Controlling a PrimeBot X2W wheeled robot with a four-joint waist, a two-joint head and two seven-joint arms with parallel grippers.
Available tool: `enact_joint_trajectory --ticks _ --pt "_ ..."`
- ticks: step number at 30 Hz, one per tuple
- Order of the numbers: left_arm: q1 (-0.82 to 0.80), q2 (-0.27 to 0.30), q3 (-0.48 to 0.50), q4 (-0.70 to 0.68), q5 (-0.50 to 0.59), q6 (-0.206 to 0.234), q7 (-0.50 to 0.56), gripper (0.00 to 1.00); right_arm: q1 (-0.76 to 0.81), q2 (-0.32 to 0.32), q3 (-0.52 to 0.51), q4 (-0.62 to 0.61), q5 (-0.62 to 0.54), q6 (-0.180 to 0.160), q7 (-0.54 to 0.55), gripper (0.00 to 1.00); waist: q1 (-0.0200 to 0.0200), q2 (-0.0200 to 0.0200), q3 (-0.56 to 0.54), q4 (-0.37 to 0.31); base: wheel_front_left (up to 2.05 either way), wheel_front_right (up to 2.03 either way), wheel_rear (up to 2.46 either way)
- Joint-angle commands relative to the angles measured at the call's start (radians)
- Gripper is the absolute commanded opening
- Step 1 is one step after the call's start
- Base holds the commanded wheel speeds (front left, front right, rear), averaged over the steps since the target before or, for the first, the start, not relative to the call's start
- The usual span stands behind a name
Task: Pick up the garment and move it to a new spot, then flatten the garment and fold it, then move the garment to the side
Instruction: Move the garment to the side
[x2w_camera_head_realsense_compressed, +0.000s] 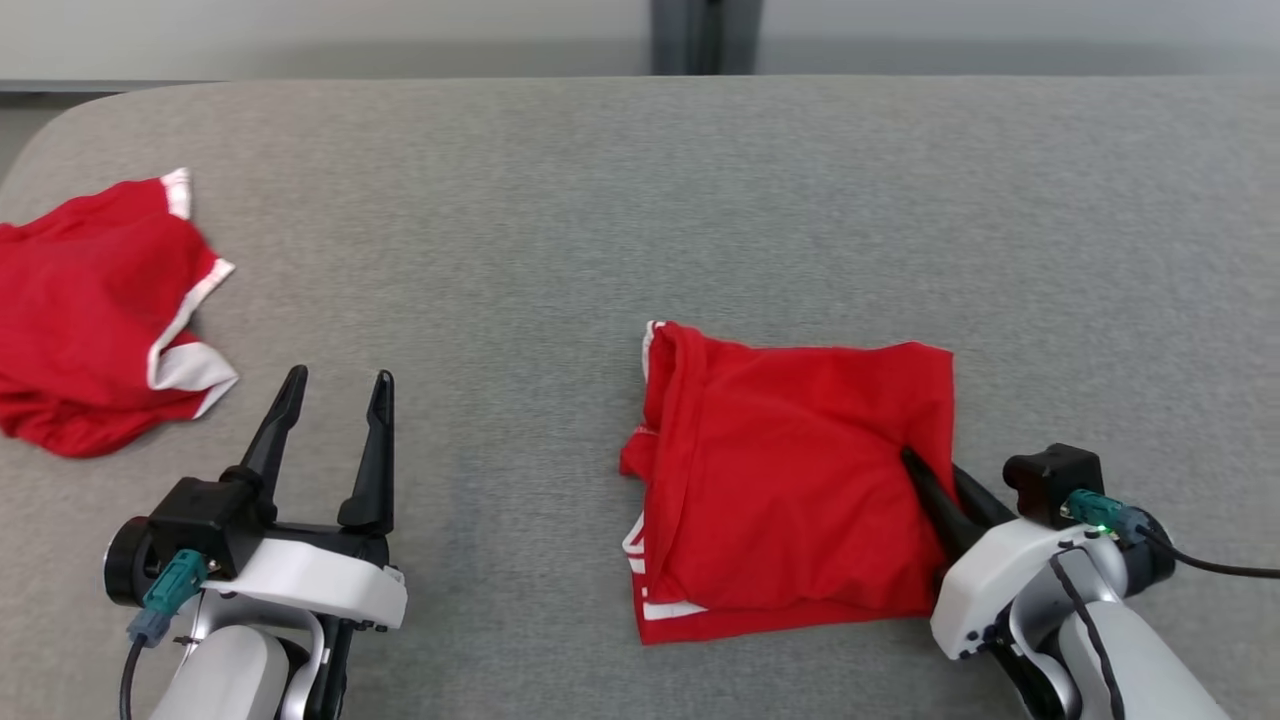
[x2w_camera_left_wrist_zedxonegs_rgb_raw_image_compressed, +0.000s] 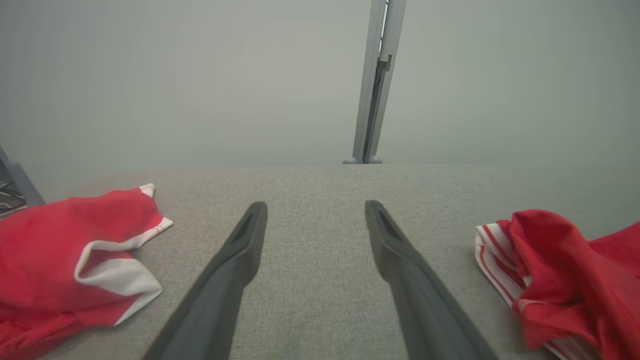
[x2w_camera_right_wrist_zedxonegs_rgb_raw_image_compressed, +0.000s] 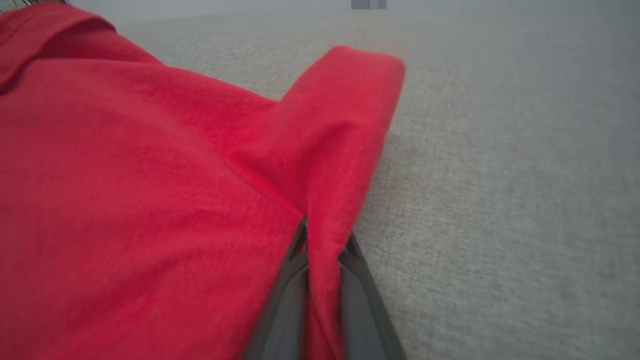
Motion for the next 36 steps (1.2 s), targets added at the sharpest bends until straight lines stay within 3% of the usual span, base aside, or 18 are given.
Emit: enact_joint_trajectory --ticks 1,12,19,26,36 --pt "-0.01 0.007 0.008 -0.007 0.005 -0.004 -0.004 1.0 0.015 -0.028 -0.008 0.001 -0.01 -0.007 -0.003 0.0 0.0 0.0 0.008 -0.035 0.0 0.0 0.0" --pt "-0.032 0.065 0.016 -0.078 0.036 0.002 0.026 1.0 0.079 -0.066 -0.044 -0.149 -0.048 -0.005 -0.014 0.0 0.0 0.0 0.049 -0.285 0.0 0.0 0.0" --pt "-0.06 0.096 -0.004 -0.125 0.06 -0.003 0.072 1.0 0.083 -0.085 -0.077 -0.192 -0.046 -0.005 -0.014 0.0 0.0 0.0 0.081 -0.385 0.0 0.0 0.0" --pt "-0.101 0.114 -0.04 -0.163 0.081 -0.018 0.11 1.0 -0.019 -0.144 -0.098 -0.173 -0.049 -0.005 -0.025 0.0 0.0 0.0 0.113 -0.425 0.0 0.0 0.0" --pt "-0.199 0.108 -0.106 -0.199 0.12 -0.059 0.149 1.0 -0.268 -0.323 -0.129 -0.006 -0.092 -0.005 -0.102 0.0 0.0 0.0 0.182 -0.381 0.0 0.0 0.0"
